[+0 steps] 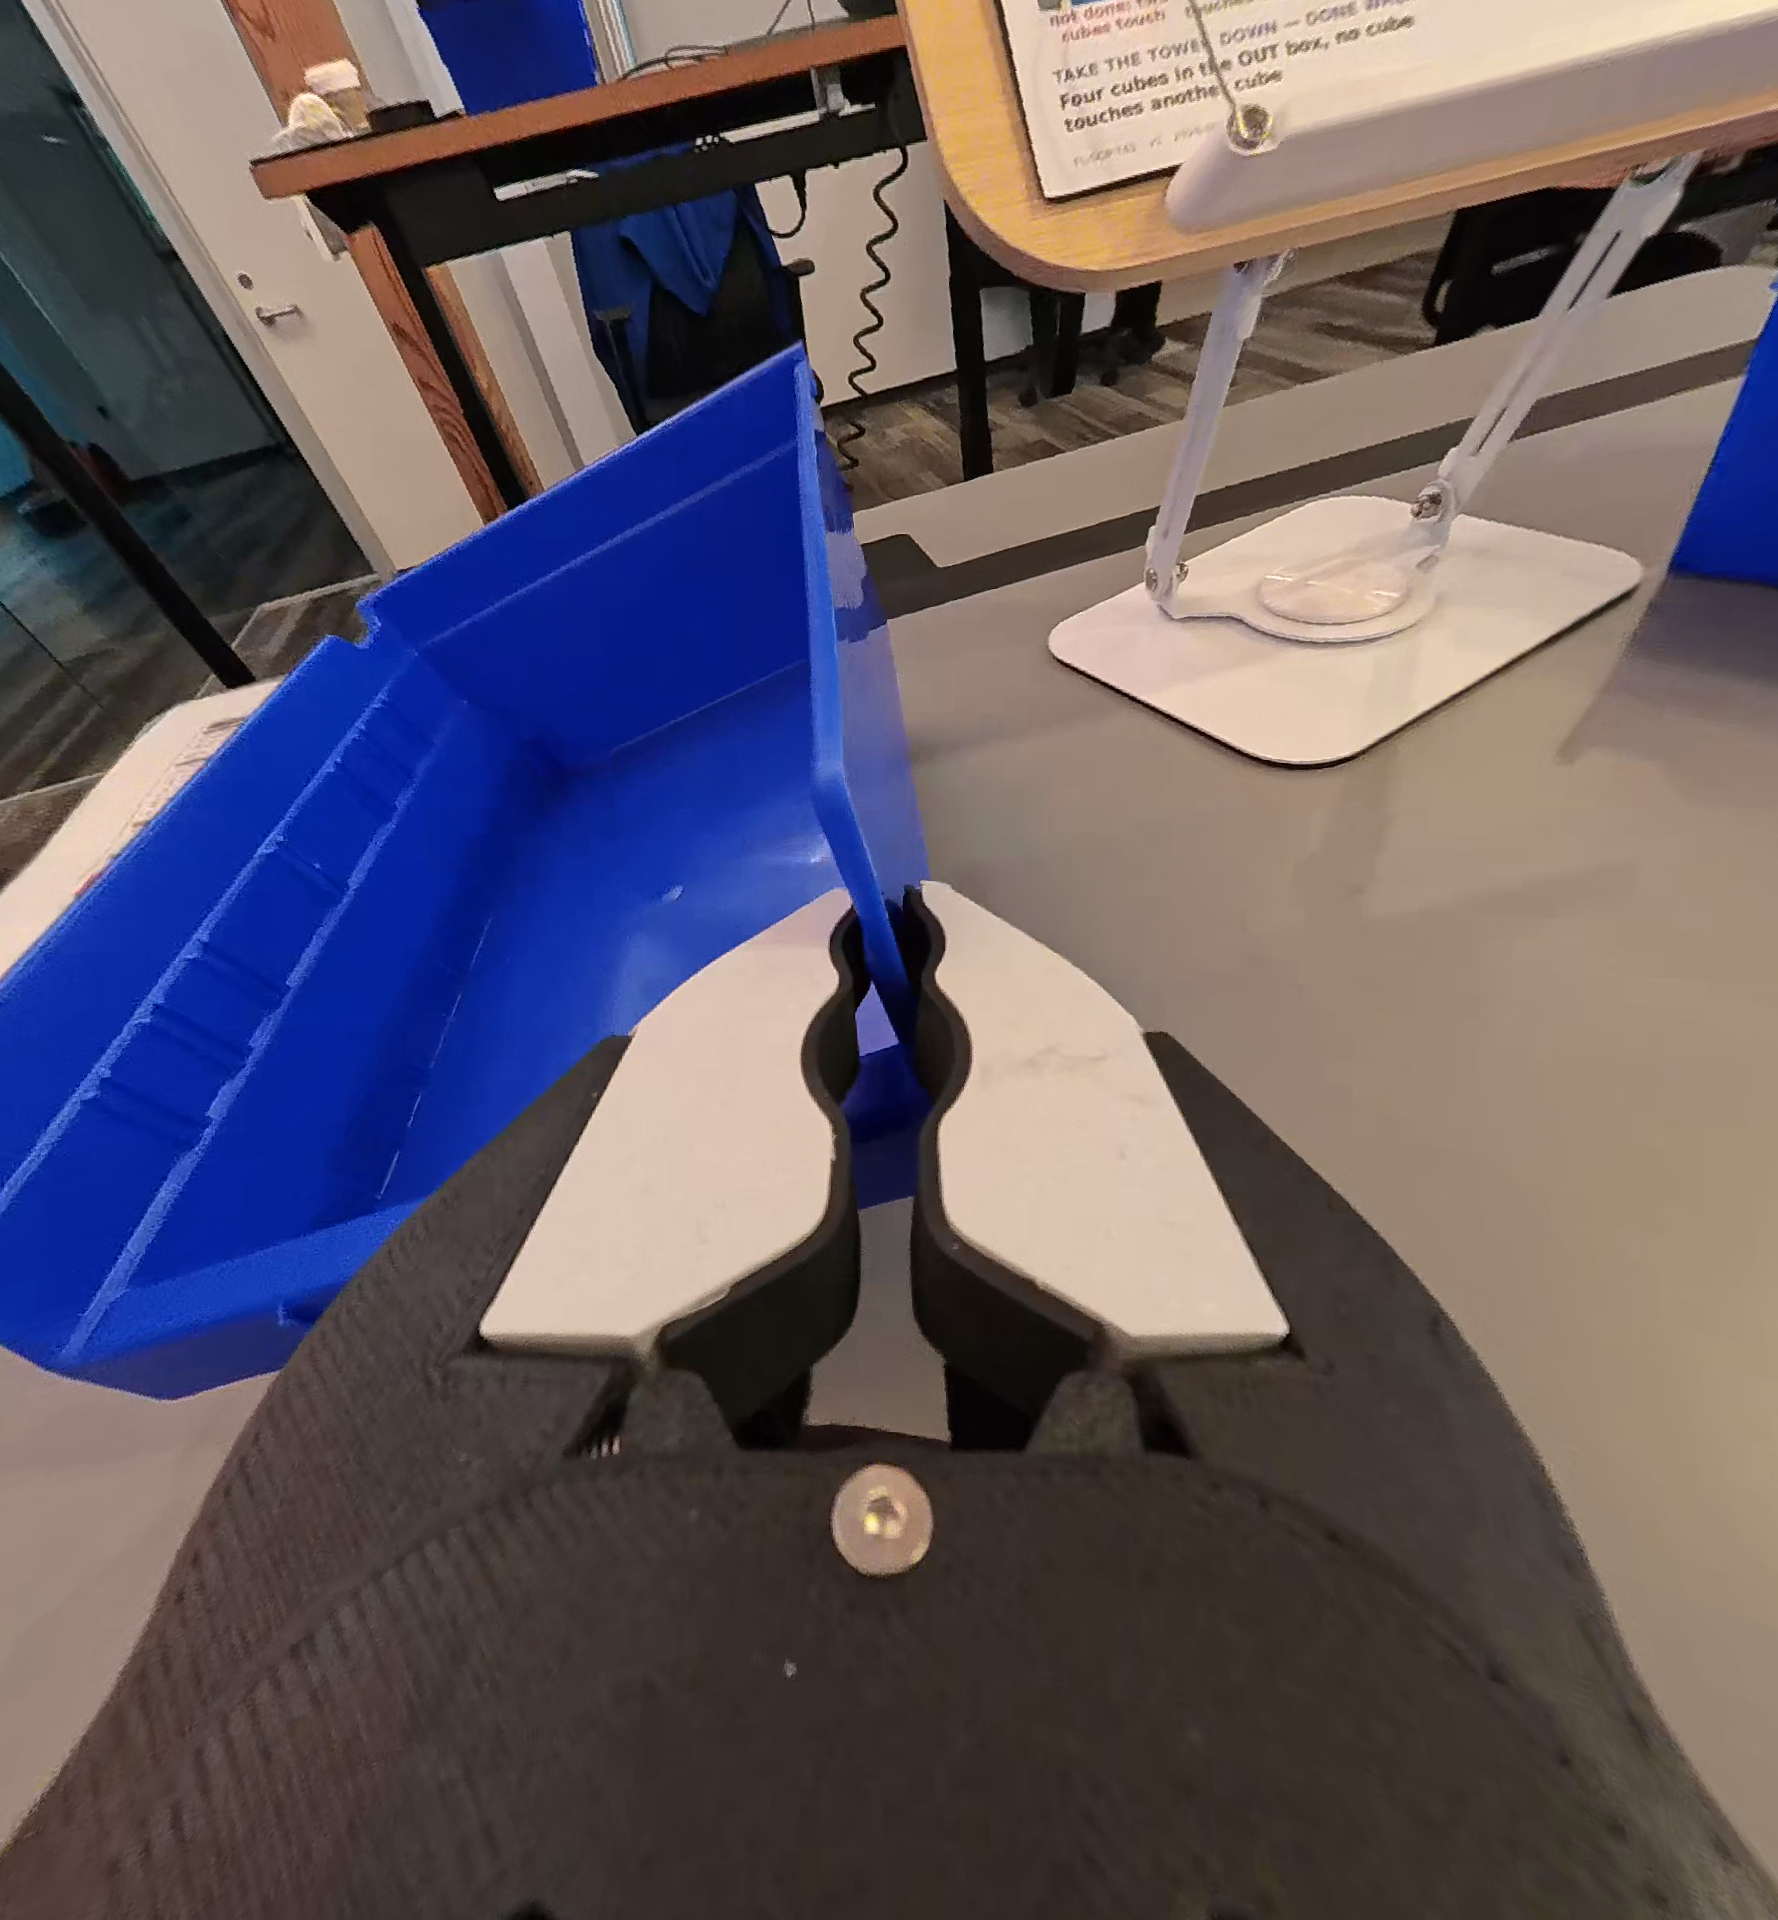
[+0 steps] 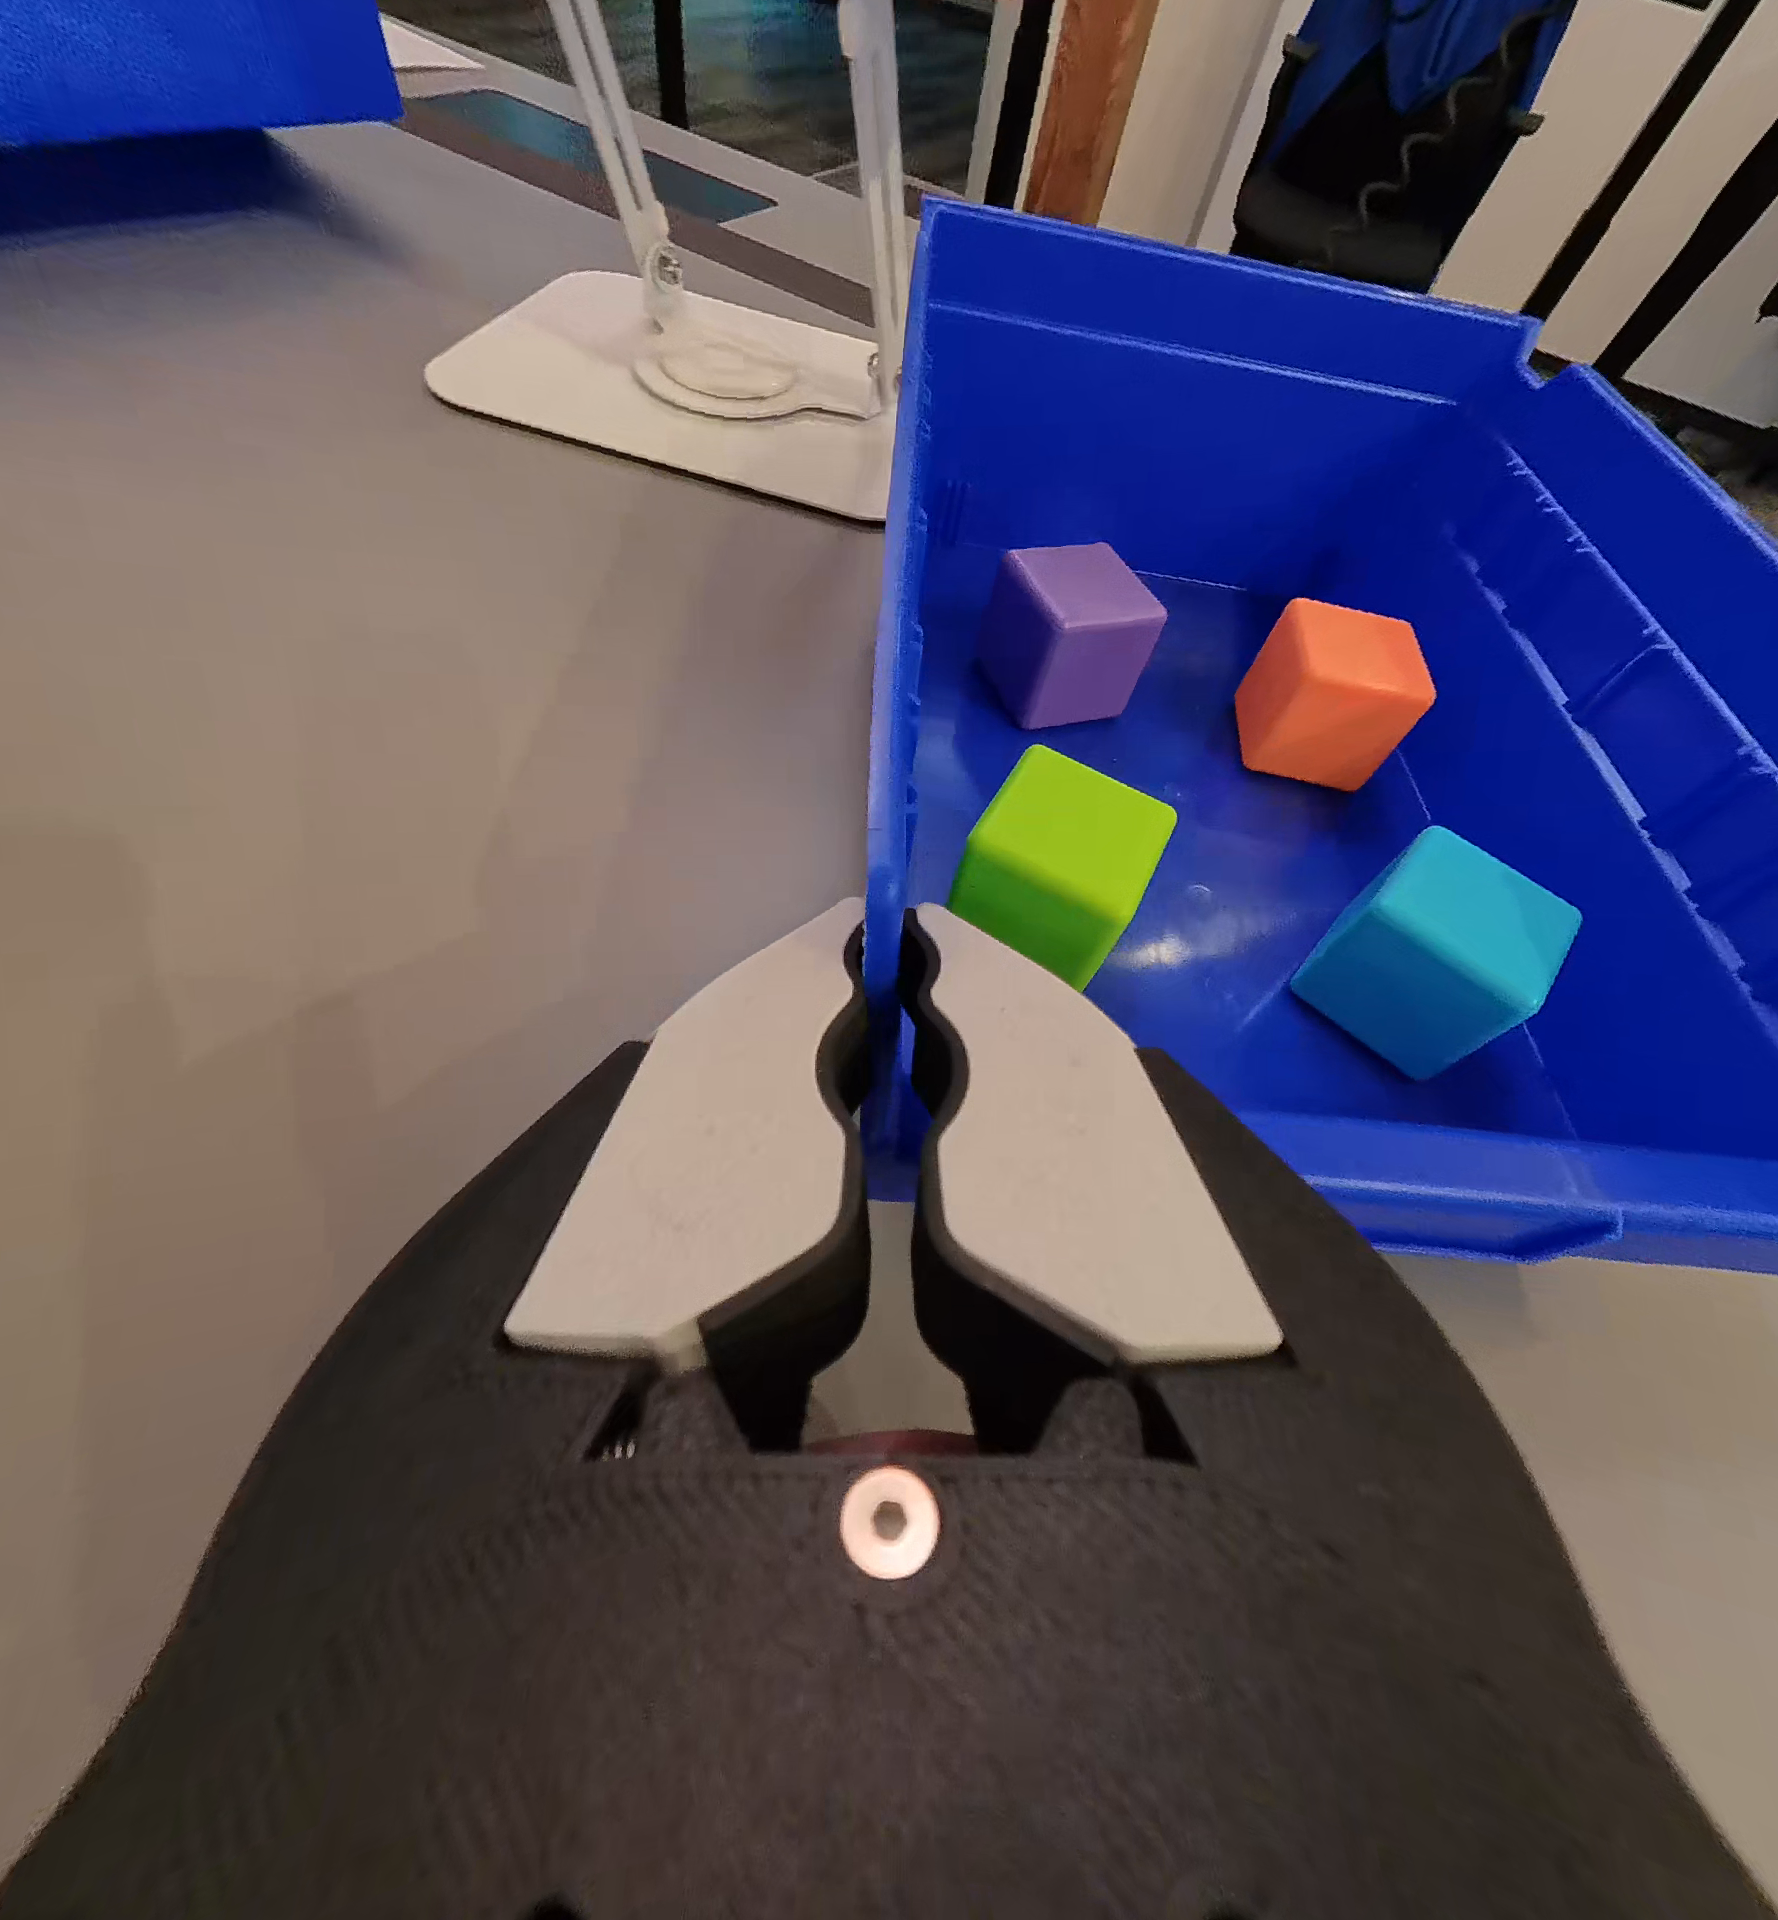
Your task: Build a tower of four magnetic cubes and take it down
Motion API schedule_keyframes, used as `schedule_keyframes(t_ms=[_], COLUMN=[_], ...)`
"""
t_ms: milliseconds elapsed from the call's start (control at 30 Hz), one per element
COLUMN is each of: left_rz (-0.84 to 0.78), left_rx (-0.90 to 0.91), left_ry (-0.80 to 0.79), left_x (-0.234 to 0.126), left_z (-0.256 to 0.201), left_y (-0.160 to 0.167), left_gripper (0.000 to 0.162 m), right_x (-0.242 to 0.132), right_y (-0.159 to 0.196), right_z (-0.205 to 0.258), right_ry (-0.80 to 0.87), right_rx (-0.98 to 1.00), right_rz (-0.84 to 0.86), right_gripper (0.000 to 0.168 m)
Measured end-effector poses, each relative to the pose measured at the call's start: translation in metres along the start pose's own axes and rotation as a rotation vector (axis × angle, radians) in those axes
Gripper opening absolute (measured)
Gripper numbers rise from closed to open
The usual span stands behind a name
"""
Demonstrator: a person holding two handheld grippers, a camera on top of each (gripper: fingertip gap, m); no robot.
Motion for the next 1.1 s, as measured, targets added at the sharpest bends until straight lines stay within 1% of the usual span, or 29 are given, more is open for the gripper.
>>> schedule_keyframes(t_ms=[300, 533, 633, 1100], left_rz=[-0.035, -0.094, -0.124, -0.178], left_rx=[-0.018, -0.032, -0.066, -0.114], left_ry=[-0.022, -0.041, -0.047, -0.089], left_x=[-0.043, -0.079, -0.091, -0.124], left_z=[-0.004, -0.007, -0.007, 0.0], left_y=[-0.001, -0.009, -0.013, -0.015], left_gripper=[0.005, 0.007, 0.006, 0.006], right_x=[-0.026, -0.036, -0.039, -0.038], right_y=[0.002, 0.001, 0.0, -0.006], right_z=[0.032, 0.06, 0.073, 0.116], right_ry=[-0.068, -0.126, -0.155, -0.267], right_rx=[0.006, 0.009, 0.009, -0.002], right_rz=[-0.019, -0.045, -0.051, -0.076], right_gripper=[0.002, 0.002, 0.002, 0.002])
Point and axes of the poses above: each gripper's, where its closed fingertips meet, x out along the fingers, y out of its underside, z = x × y across the jaws, the point moved 6 cm from there along -x, back along the fingers, and after that the axes turned 10 degrees about -z, right-handed, at the moved point
